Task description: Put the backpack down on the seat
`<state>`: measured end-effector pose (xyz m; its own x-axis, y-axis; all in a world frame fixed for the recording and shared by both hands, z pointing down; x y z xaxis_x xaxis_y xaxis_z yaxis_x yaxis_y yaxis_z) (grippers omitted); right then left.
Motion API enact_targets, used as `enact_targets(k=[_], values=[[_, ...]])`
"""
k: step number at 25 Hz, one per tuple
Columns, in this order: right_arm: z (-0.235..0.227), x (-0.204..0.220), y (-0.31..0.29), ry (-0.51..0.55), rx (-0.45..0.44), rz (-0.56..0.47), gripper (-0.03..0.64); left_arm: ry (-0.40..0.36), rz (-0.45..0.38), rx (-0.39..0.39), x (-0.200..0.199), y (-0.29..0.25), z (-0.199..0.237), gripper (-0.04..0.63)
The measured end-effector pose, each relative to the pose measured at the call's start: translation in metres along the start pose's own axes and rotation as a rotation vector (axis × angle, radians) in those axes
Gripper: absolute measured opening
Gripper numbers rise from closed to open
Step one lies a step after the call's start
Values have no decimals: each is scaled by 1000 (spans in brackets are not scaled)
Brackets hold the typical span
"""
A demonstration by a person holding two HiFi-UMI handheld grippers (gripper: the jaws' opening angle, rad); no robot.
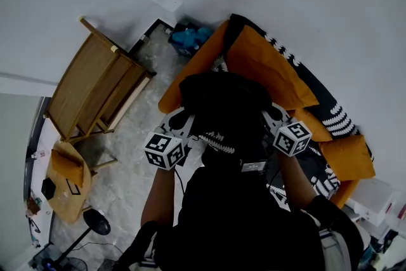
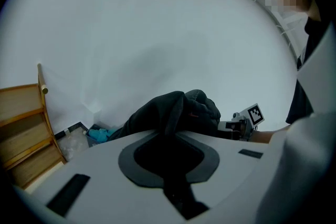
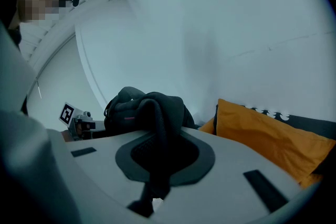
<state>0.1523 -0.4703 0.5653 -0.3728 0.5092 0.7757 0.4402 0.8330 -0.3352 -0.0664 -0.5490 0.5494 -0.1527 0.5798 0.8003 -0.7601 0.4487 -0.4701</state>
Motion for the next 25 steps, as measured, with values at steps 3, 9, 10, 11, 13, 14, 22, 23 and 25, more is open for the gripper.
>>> enact_targets(k=[3, 9, 10, 11, 13, 14, 22, 23, 25], values=[[-16, 5, -11, -15, 9, 19, 46, 2, 23, 1, 6, -20, 11, 45], [-50, 15, -35, -48, 45, 45, 46, 22, 73, -6, 20, -56, 31, 46], [-55, 17, -38, -54, 53, 47, 46, 25, 83, -4, 23, -61, 33, 44], [-60, 19, -40, -60, 59, 50, 46, 27, 92, -4, 25, -65, 35, 46], [-68, 21, -45, -73, 68, 56, 46, 30, 109, -7, 29, -75, 39, 46], [-73, 23, -48, -81, 72, 58, 46, 31, 117, -10, 31, -80, 41, 46], [-109, 29, -63, -120, 109, 60, 46, 21, 139, 24, 36, -112, 45, 46], [-113, 30, -65, -118, 114, 64, 46, 24, 141, 26, 36, -115, 46, 46], [-119, 31, -68, -121, 121, 65, 47, 22, 146, 22, 36, -122, 46, 46]])
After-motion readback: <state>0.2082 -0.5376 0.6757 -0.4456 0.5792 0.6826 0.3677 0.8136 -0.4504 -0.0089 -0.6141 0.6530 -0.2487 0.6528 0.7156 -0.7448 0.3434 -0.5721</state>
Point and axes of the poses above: the fingertips, and each gripper's own axes: y backward along the fingers, z to its left, x out of its underside, the point moved 2 cm from there along y, backward along the fingers, and after that the axes turned 8 degrees about -x, right-handed, at the moved point
